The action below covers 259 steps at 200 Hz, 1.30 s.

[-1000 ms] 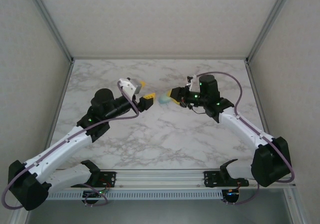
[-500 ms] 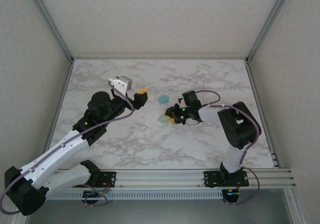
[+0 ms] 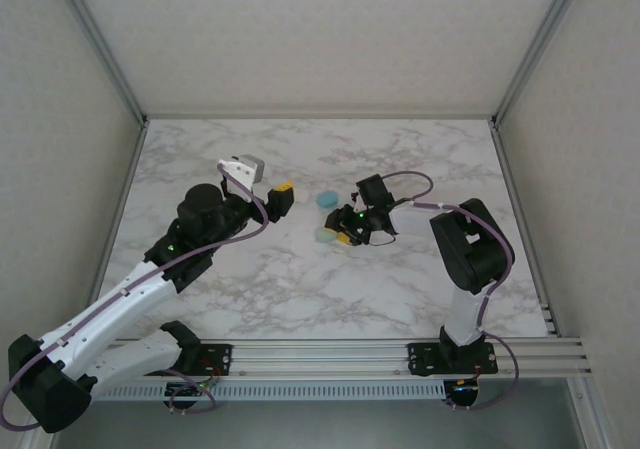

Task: Insert the wireless bluetooth earbuds into the charging case

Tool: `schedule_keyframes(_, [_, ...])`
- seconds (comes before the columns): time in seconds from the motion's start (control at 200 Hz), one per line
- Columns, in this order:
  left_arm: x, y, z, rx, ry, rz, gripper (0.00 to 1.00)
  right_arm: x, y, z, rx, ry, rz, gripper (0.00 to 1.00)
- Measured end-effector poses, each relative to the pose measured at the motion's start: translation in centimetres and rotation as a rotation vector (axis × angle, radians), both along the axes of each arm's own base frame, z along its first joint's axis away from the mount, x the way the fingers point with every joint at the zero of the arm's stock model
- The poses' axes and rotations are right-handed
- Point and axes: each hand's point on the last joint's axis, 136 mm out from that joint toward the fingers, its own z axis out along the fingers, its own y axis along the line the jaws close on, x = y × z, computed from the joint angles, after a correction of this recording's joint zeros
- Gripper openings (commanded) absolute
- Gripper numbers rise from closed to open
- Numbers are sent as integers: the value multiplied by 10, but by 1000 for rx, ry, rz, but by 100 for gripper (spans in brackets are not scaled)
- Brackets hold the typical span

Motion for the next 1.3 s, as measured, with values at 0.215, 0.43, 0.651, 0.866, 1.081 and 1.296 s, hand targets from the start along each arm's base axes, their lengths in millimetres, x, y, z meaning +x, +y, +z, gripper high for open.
schedule_keyframes(0.215, [4,0,-7,22,13,8,98,-8,-43,18,-248,-65,-5,61])
schedule_keyframes(0.43, [20,26,-16,52,33,124,100,23,-131,142,-629,-542,-117,81])
schedule_keyframes(0.651, [49,111,-65,103,128,480,100,31,-250,161,-969,-781,-327,99])
schedule_keyframes(0.866, [64,198,-138,226,252,766,100,35,-283,39,-1039,-594,-182,99])
schedule_keyframes(1.081, [88,207,-190,311,305,787,100,77,-264,29,-887,-753,-134,98])
schedule_keyframes(1.296, [93,212,-223,301,303,738,100,66,-272,29,-726,-911,-201,99])
